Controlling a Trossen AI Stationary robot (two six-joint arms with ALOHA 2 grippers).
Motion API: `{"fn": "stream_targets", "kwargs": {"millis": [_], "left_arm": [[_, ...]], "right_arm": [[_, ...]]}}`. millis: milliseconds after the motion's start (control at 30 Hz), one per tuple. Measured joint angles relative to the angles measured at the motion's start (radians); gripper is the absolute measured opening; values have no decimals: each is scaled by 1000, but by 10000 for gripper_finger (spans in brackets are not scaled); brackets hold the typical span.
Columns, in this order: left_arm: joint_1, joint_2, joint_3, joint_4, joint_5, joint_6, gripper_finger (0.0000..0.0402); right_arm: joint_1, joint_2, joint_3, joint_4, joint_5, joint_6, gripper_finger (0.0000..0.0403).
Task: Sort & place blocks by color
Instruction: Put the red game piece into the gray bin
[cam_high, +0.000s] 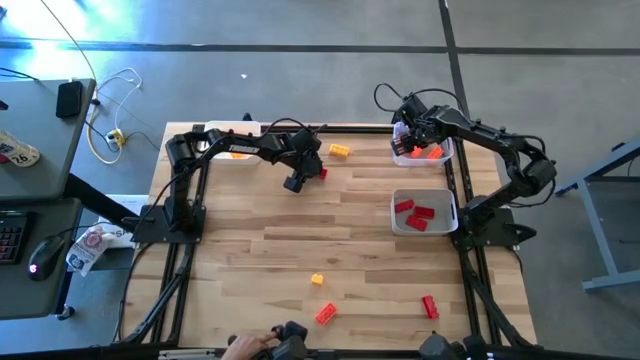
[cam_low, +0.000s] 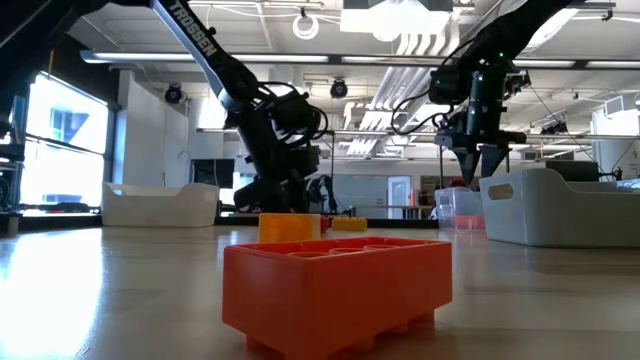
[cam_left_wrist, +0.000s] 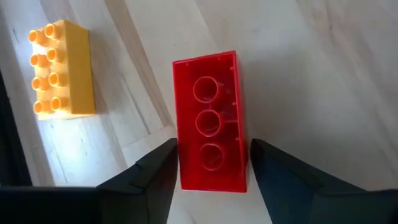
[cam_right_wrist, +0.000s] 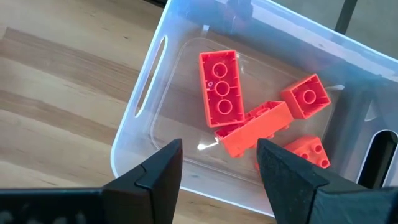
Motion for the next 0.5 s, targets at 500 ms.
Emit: {"fn": "stream_targets", "kwargs": {"millis": [500], "left_arm": [[-1, -17, -3, -14, 19, -175, 109]], "right_arm": [[58, -43, 0, -5, -51, -10, 193]]}}
